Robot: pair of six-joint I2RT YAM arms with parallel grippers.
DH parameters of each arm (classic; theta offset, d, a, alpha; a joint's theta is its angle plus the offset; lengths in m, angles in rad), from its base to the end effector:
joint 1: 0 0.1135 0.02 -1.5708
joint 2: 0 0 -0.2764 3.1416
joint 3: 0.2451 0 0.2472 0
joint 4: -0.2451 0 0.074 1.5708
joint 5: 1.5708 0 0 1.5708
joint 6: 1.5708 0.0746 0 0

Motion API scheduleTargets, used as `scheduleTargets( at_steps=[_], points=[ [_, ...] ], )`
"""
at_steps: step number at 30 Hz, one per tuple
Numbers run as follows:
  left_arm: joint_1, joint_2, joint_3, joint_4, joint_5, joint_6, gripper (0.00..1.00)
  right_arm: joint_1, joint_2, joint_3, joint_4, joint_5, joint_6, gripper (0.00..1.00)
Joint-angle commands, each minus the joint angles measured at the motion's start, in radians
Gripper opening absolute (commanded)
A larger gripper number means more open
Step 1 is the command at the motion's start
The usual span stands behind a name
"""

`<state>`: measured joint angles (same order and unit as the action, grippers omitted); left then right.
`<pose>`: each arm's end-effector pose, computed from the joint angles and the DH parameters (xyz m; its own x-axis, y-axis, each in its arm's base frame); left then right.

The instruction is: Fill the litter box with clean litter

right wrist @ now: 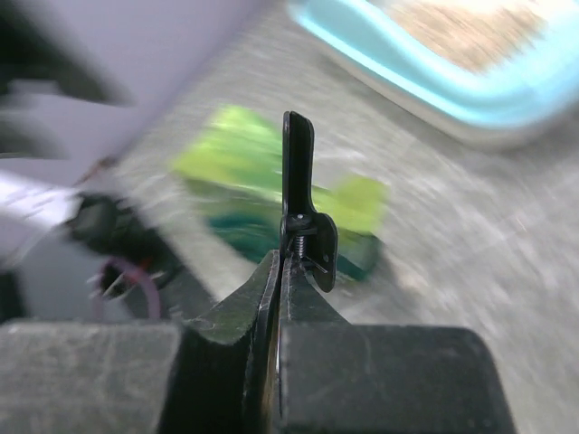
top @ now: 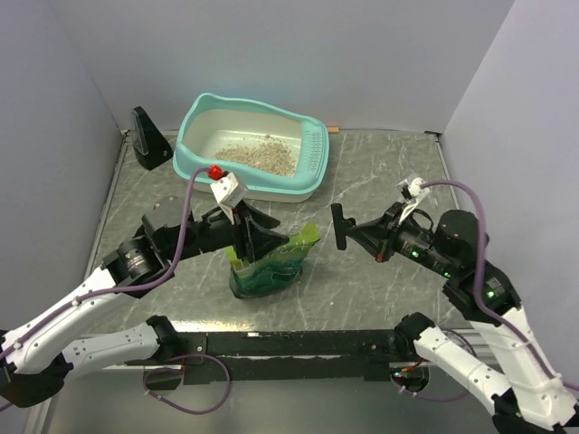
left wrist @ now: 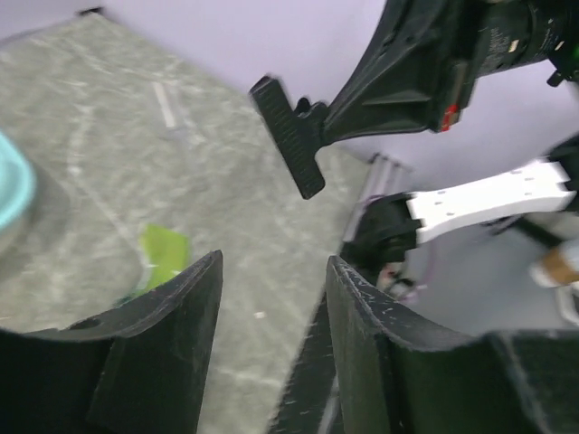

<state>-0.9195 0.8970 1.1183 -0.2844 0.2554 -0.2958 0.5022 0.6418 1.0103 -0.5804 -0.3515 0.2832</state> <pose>0.1149 -0.1818 0.4314 -0.3054 -0.0646 -0.9500 0.8712 0.3839 -0.3062 0.1117 0.0906 0.3910 -0.3857 0.0875 -0.9185 -0.6657 0.6629 0.3427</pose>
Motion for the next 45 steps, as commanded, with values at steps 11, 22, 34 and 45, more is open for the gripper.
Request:
scheduleTargets(
  at_steps=[11,22,34,45],
  points=[
    [0.001,-0.072,-0.141,0.376,0.128,-0.387,0.63,0.298,0.114,0.214,-0.003,-0.178,-0.108,0.00],
    [-0.001,-0.124,-0.209,0.422,0.097,-0.439,0.63,0.360,0.156,0.209,0.102,-0.182,-0.073,0.00],
    [-0.001,-0.118,-0.206,0.413,0.126,-0.401,0.31,0.391,0.193,0.209,0.171,-0.153,-0.042,0.00],
    [-0.001,-0.125,-0.216,0.419,0.131,-0.390,0.20,0.395,0.209,0.220,0.183,-0.161,-0.033,0.00]
  ],
)
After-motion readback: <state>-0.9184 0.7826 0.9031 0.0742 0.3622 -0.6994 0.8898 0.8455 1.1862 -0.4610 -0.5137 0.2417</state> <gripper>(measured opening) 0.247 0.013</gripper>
